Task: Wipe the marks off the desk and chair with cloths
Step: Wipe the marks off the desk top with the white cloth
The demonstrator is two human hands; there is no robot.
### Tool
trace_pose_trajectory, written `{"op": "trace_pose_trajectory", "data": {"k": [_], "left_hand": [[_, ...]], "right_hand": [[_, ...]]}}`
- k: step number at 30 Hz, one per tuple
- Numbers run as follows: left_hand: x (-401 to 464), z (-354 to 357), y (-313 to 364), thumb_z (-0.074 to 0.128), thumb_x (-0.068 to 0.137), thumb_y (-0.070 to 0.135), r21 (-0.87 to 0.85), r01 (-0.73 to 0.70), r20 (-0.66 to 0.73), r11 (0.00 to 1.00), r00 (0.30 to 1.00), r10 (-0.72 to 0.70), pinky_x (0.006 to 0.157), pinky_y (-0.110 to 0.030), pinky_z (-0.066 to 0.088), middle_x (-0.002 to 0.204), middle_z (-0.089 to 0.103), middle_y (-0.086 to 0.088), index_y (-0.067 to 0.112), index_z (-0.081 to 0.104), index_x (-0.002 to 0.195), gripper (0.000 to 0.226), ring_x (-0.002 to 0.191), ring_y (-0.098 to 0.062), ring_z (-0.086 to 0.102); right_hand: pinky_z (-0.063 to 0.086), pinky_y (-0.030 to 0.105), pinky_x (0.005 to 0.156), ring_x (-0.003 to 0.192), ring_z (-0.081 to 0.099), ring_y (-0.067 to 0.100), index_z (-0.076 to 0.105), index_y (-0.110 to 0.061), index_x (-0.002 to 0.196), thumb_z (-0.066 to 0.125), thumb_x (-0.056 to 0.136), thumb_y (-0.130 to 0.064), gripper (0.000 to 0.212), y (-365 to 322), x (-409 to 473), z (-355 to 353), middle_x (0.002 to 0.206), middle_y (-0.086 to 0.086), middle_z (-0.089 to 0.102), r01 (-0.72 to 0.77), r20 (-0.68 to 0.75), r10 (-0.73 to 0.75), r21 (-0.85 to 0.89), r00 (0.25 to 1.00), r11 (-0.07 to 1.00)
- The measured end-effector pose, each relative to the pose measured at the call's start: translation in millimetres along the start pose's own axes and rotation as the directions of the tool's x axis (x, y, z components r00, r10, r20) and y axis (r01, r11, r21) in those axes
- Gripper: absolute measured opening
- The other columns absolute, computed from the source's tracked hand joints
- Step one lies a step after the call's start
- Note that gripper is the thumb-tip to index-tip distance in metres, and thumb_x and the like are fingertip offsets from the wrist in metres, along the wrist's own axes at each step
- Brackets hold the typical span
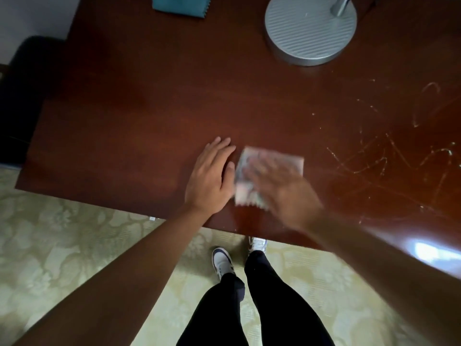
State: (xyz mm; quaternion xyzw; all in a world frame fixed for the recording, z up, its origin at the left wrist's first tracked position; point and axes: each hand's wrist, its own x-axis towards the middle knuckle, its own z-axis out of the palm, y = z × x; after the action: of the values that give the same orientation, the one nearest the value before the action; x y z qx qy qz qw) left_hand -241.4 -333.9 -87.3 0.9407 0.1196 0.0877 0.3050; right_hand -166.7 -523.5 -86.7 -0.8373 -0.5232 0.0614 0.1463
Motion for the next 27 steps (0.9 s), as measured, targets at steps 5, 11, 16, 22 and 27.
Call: {"op": "trace_pose_trajectory", "data": {"k": [5,11,16,22,27], "left_hand": [[-2,0,-2,0.045,0.097,0.016,-0.048,-0.002,-0.011,0.999,1.0,0.001,0.118,-0.044,0.03,0.138,0.058,-0.011,0.002,0.059,0.129,0.038,0.137,-0.028,0.045],[-8,-4,-5,0.047,0.097,0.019,-0.077,0.002,0.017,0.997,1.0,0.0,0.121,-0.033,0.022,0.141,0.055,-0.007,0.006,0.058,0.132,0.038,0.14,-0.023,0.041],[-9,-6,-4,0.048,0.097,0.015,-0.1,-0.018,0.007,0.995,1.0,0.019,0.119,-0.04,0.027,0.137,0.058,-0.01,0.003,0.061,0.128,0.035,0.137,-0.026,0.044],[-9,-8,-5,0.048,0.096,0.018,-0.199,0.007,-0.033,0.98,0.999,-0.014,0.115,-0.04,0.033,0.131,0.063,-0.011,0.003,0.063,0.123,0.034,0.132,-0.027,0.05],[-10,-9,-5,0.057,0.091,0.011,-0.168,-0.027,-0.028,0.985,0.999,0.023,0.115,-0.044,0.033,0.13,0.063,-0.011,0.002,0.065,0.121,0.032,0.133,-0.029,0.049]], "right_hand": [[0.022,0.049,0.119,0.146,0.026,0.031,0.04,-0.013,0.147,0.042,0.102,-0.022,0.046,13,43,-3,0.153,0.008,0.037,-0.205,-0.057,0.204,-0.013,0.977,0.979],[0.031,0.046,0.115,0.144,0.032,0.025,0.049,-0.018,0.142,0.06,0.094,-0.025,0.05,-74,-45,29,0.151,0.002,0.041,0.036,-0.008,-0.036,0.047,0.999,0.998],[0.028,0.05,0.117,0.143,0.031,0.028,0.043,-0.017,0.145,0.049,0.099,-0.029,0.048,-38,-29,9,0.151,0.006,0.04,-0.179,-0.035,0.179,0.001,0.983,0.984],[0.025,0.049,0.117,0.145,0.027,0.031,0.042,-0.017,0.146,0.048,0.098,-0.026,0.048,-62,-3,24,0.153,0.007,0.037,-0.268,-0.089,0.267,0.001,0.96,0.963],[0.03,0.046,0.116,0.143,0.033,0.027,0.053,-0.017,0.139,0.06,0.093,-0.019,0.046,-119,-30,51,0.149,0.005,0.045,-0.097,-0.102,0.102,0.05,0.99,0.994]]}}
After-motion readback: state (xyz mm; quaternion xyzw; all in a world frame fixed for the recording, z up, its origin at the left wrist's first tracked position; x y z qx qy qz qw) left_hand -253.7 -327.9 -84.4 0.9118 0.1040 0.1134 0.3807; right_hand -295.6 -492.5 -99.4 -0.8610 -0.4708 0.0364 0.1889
